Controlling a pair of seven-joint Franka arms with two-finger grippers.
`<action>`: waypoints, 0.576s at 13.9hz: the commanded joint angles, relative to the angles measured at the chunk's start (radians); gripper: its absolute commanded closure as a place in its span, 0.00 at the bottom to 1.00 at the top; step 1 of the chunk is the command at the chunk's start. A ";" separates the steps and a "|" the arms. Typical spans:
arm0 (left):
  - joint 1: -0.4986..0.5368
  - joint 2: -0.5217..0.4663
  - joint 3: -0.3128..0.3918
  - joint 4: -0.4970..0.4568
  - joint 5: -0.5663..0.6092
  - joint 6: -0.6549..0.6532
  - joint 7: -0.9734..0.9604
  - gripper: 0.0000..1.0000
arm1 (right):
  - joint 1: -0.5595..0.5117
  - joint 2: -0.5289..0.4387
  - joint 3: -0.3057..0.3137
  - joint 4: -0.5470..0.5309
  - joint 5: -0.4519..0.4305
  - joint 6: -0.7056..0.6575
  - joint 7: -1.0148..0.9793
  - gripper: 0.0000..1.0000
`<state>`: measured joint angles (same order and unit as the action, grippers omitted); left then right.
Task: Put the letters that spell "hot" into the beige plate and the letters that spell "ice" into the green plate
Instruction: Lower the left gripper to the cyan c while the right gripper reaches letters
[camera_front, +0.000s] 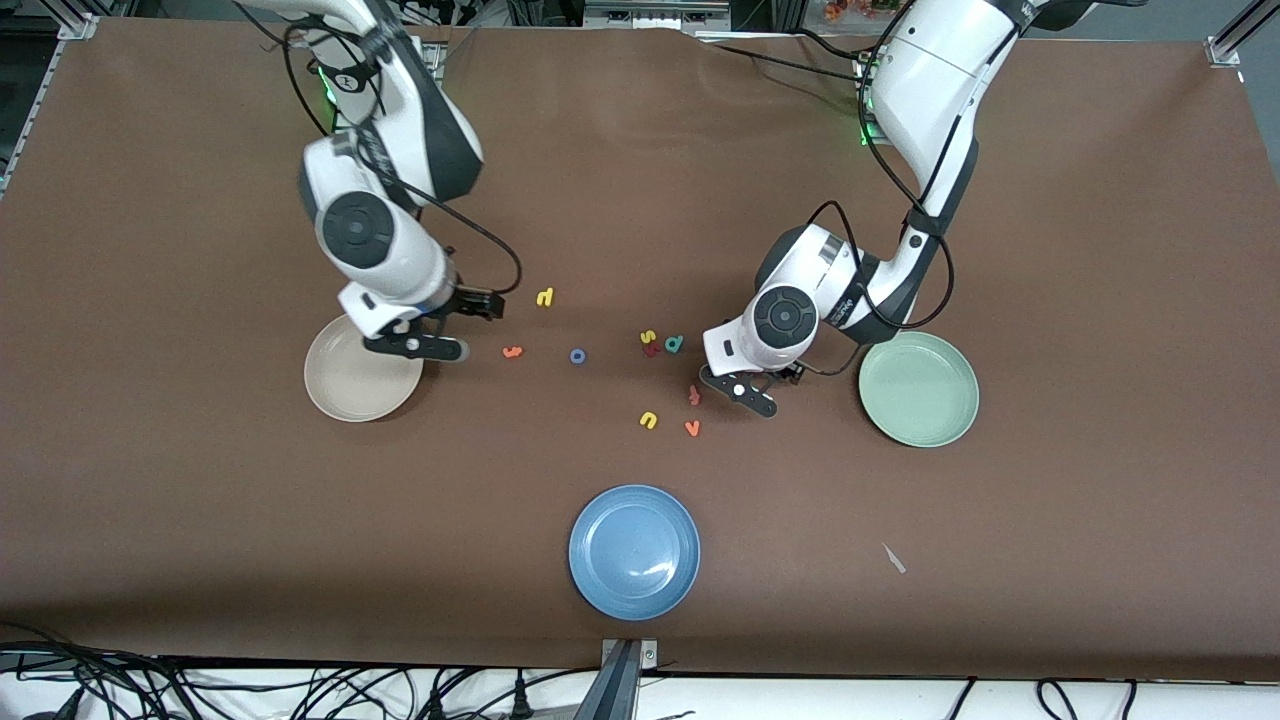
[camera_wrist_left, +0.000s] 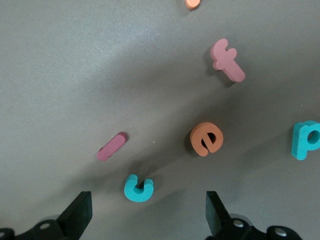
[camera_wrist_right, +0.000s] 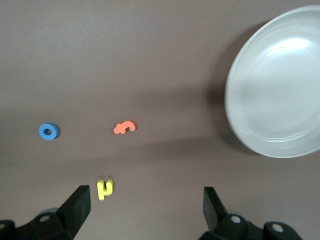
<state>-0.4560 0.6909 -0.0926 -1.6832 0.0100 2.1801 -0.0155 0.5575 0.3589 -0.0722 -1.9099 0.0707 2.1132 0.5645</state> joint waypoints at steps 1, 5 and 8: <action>-0.006 -0.016 0.007 -0.026 0.036 0.027 -0.020 0.09 | 0.073 0.063 -0.005 -0.004 0.012 0.086 0.076 0.01; 0.000 -0.014 0.005 -0.082 0.035 0.122 -0.018 0.47 | 0.125 0.124 0.002 -0.008 0.014 0.178 0.155 0.01; 0.005 -0.022 0.005 -0.082 0.034 0.118 -0.014 0.50 | 0.127 0.147 0.041 -0.026 0.018 0.258 0.207 0.01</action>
<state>-0.4517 0.6895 -0.0901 -1.7405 0.0226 2.2839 -0.0176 0.6835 0.5005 -0.0481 -1.9156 0.0743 2.3173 0.7329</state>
